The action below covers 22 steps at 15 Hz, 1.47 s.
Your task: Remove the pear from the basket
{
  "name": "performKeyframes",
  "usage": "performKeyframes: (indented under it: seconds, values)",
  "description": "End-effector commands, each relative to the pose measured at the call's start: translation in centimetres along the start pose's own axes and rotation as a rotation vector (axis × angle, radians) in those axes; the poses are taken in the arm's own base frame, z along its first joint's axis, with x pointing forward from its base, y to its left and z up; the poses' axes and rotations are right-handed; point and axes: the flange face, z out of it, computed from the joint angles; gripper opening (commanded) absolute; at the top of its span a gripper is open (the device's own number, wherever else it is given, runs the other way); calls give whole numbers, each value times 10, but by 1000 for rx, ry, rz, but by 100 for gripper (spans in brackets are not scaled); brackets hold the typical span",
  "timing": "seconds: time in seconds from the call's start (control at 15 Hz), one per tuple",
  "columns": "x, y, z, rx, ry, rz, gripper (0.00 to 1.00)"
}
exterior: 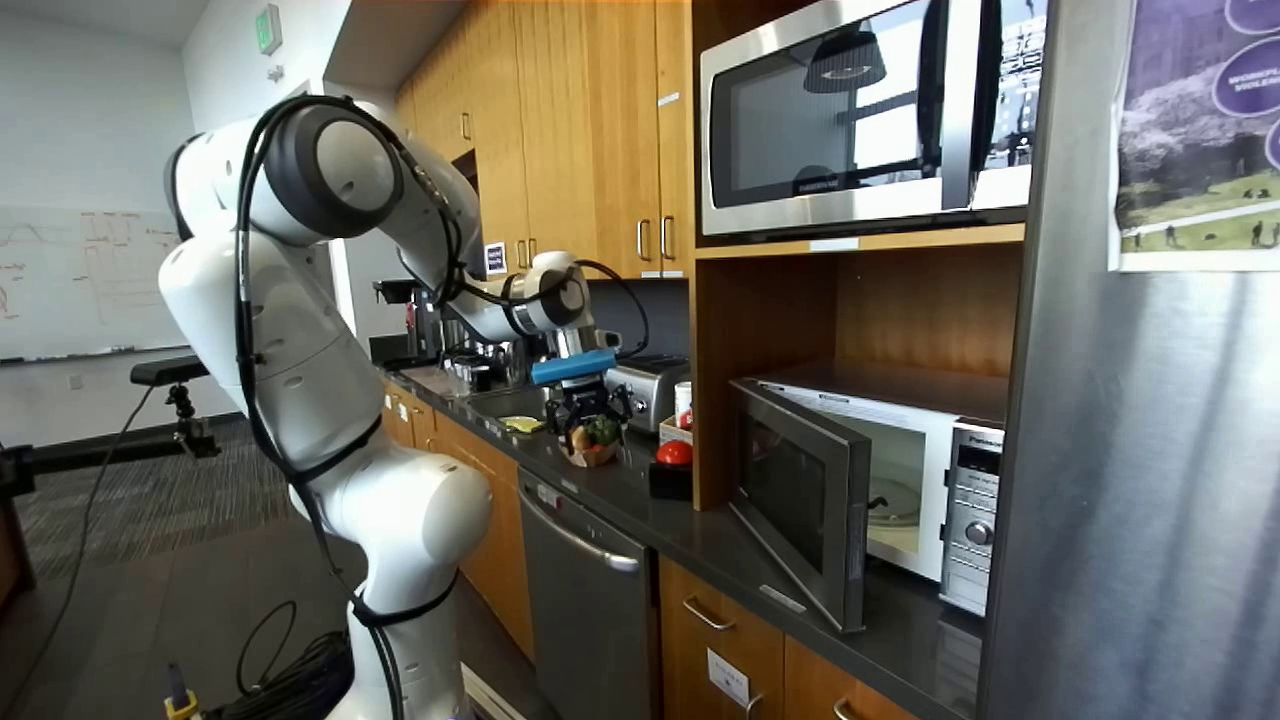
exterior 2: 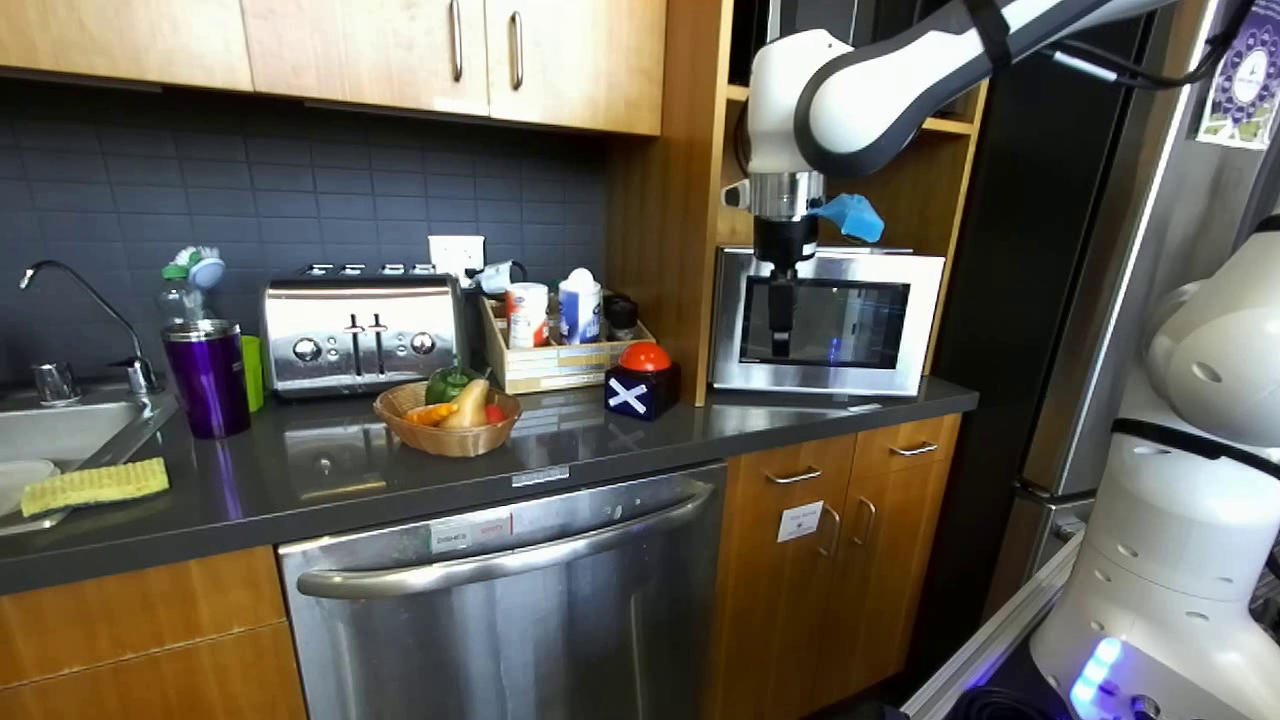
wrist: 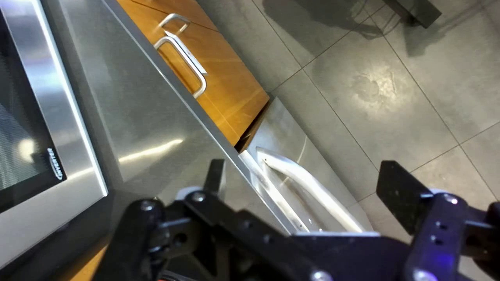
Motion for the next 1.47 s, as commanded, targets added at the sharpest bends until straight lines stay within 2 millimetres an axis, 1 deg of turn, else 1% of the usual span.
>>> performKeyframes:
  seconds: [0.0,0.4,0.73,1.07,1.2,1.4]
  values:
    - [14,-1,-5,9,30,-33,100]
    - [25,2,-9,5,48,-30,100]
    - [39,5,-12,2,57,-32,100]
    - [63,13,-16,4,78,-28,100]
    - [77,16,-16,23,85,-23,100]
    - [104,17,-14,66,103,-10,100]
